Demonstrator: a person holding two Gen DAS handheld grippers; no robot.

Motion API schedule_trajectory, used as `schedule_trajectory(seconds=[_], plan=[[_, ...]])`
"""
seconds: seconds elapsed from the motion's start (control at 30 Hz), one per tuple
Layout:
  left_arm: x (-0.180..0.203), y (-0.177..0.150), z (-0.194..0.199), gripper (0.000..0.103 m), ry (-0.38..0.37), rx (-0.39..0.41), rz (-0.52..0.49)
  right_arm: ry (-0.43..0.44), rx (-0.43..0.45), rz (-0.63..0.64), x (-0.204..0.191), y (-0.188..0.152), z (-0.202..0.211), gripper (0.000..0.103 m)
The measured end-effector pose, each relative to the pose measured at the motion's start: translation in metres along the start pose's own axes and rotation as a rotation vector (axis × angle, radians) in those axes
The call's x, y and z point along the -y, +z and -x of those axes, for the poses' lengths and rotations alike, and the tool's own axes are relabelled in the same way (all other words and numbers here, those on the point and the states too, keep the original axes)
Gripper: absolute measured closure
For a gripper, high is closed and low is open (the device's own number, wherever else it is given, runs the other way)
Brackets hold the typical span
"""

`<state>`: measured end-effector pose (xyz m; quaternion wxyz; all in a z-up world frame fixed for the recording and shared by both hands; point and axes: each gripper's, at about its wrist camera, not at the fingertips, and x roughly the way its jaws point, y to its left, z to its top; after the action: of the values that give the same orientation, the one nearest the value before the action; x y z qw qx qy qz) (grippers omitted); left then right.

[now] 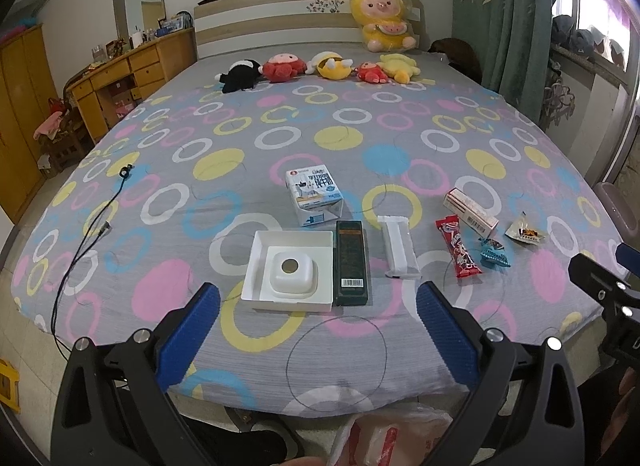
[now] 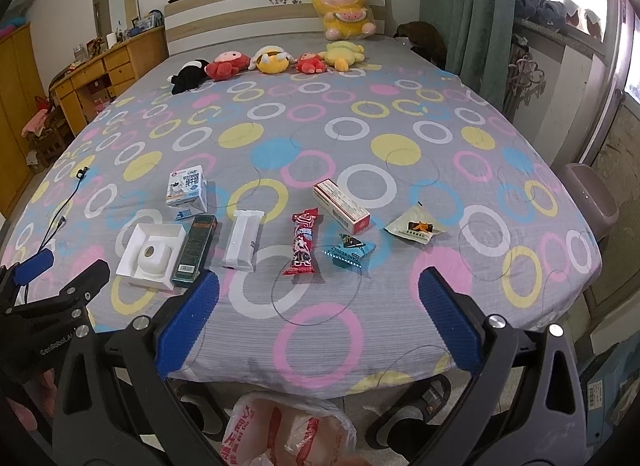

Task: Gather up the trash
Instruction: 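Reach the left tool to the white tray while the right tool reaches the red-white box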

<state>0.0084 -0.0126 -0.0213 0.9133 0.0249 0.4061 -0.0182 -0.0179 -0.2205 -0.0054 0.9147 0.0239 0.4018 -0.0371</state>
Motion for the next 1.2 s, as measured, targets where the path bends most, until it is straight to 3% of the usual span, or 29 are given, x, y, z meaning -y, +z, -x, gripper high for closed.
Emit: schedule_trajectory(seconds=[0.93,1.1,1.2], plan=[[-0.028,-0.013,-0.146,0.007,0.014,-0.214,-0.013,-0.056,-0.102,0.038,0.055,0.024,-0.108,0.005],[-0.032,-0.015,-0.162,0.007,0.009,-0.232,-0.02,-0.047,-0.136,0.048,0.07,0.037,-0.136,0.005],[-0.034,-0.014,-0.166,0.007,0.002,-0.237,-0.016,0.005,-0.187,0.069,0.072,0.047,-0.157,0.005]])
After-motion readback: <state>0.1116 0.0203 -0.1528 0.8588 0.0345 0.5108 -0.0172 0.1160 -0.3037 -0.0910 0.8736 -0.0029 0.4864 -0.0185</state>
